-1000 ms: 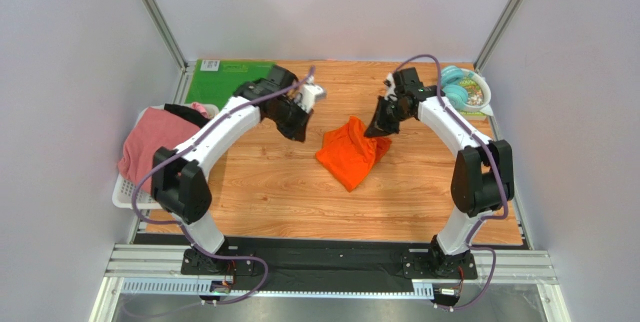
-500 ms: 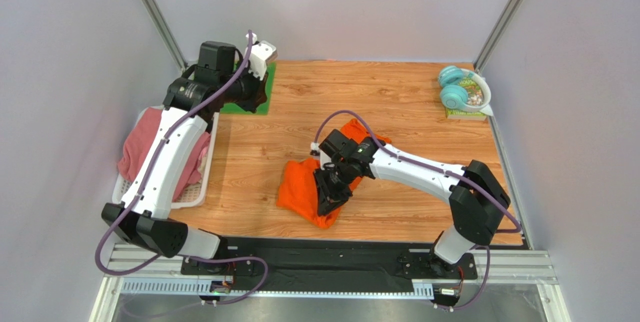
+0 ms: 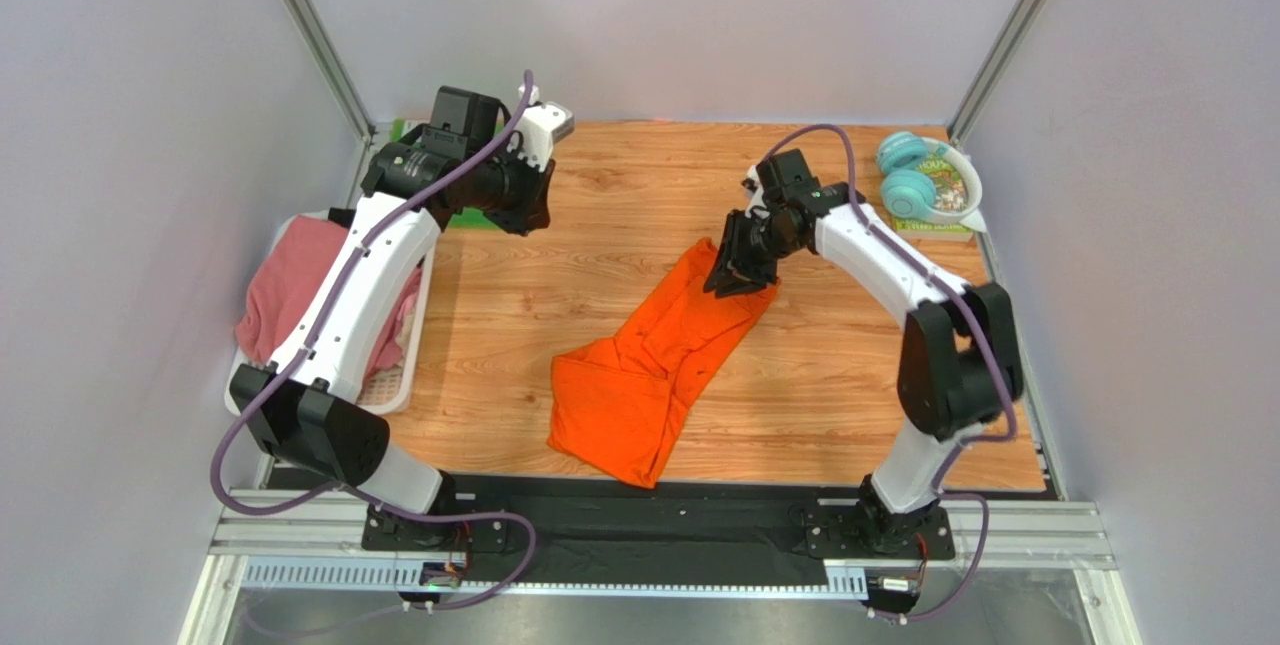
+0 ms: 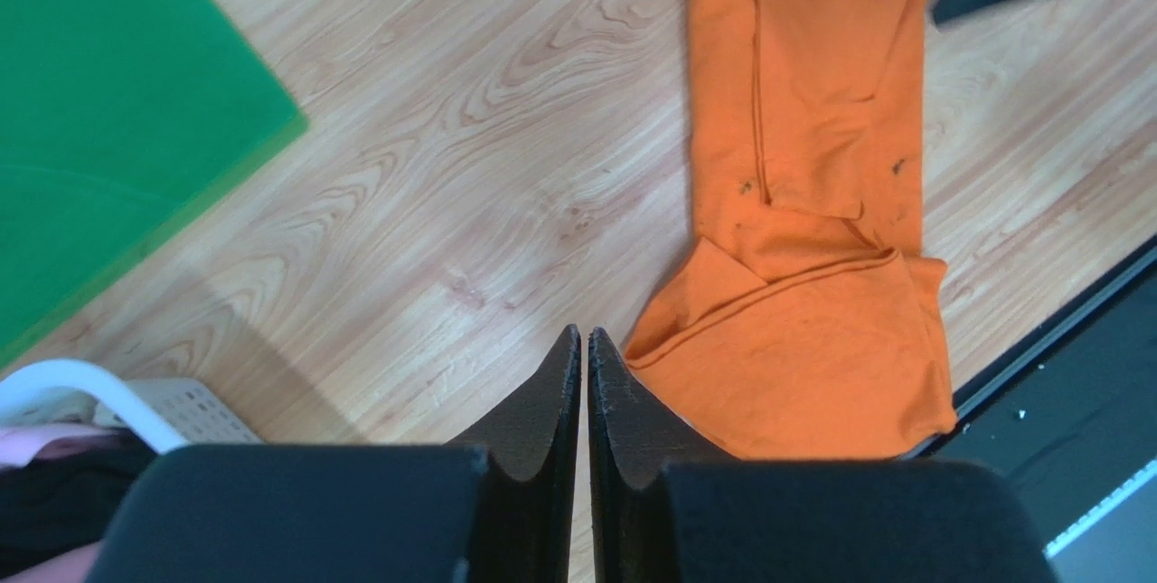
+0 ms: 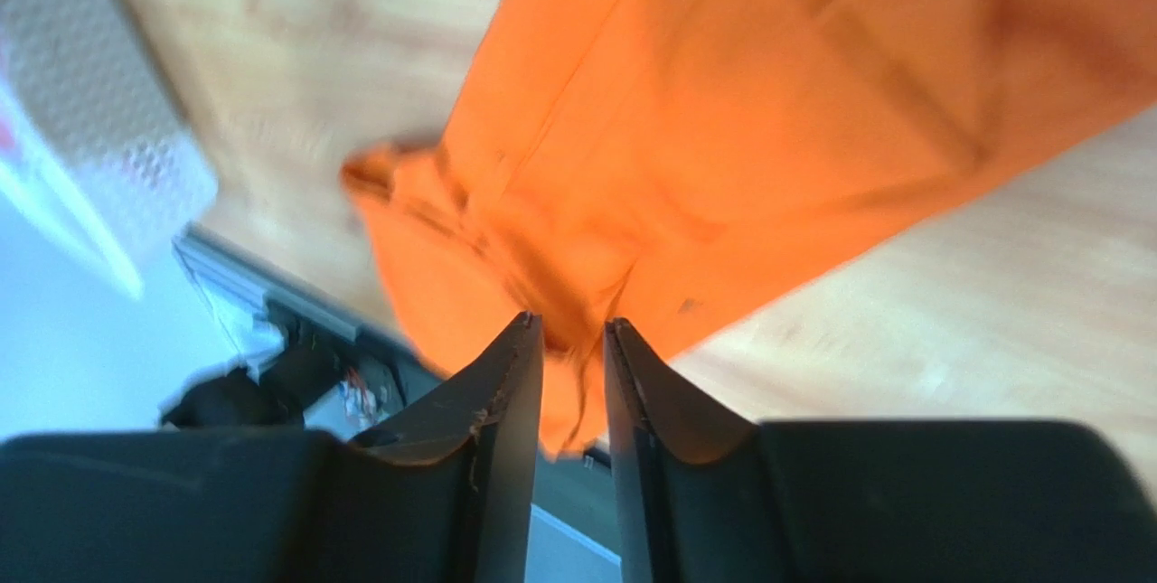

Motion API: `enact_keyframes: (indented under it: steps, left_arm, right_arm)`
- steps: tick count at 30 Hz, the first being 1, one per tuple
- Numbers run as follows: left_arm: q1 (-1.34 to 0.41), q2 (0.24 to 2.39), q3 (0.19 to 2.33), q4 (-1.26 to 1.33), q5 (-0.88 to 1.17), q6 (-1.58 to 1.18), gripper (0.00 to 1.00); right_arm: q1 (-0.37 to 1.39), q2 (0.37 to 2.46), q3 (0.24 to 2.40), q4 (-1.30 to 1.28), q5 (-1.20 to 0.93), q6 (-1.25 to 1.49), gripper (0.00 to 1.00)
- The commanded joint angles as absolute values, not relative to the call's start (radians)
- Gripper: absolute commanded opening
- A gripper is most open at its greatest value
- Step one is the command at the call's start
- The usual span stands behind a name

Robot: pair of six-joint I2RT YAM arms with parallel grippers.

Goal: Fold and stack the t-shirts

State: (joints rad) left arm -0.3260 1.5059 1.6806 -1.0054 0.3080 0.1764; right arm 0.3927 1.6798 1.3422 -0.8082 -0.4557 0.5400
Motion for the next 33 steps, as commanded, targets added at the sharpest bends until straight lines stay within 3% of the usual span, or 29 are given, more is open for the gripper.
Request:
enact_keyframes:
  steps: [1, 13, 21, 23, 26, 29, 33]
  left_arm:
    - [-0.376, 1.516, 1.654, -1.020, 0.356, 0.167, 0.10]
    - [-0.428, 1.531, 1.623, -1.040, 0.403, 0.196, 0.10]
    - [-0.425, 1.540, 1.635, -1.037, 0.388, 0.215, 0.10]
    - [-0.422, 1.549, 1.634, -1.028, 0.393, 0.212, 0.10]
    - [-0.419, 1.575, 1.638, -1.019, 0.406, 0.198, 0.10]
    - [-0.419, 1.604, 1.638, -1.009, 0.419, 0.181, 0.10]
    - [-0.419, 1.646, 1.568, -0.967, 0.419, 0.147, 0.11]
  right_arm:
    - [0.330, 1.892, 1.455, -0.808, -0.400, 0.517, 0.27]
    - [0.224, 2.322, 1.787, -0.900, -0.449, 0.546, 0.17]
    - [0.129, 2.654, 2.440, -1.062, -0.564, 0.584, 0.17]
    - [0.101, 2.697, 2.486, -1.005, -0.601, 0.636, 0.17]
    - [0.068, 2.703, 2.487, -0.838, -0.704, 0.715, 0.18]
    - [0.075, 2.633, 2.445, -0.830, -0.707, 0.634, 0.25]
    - [0.133, 2.256, 2.165, -0.836, -0.548, 0.488, 0.41]
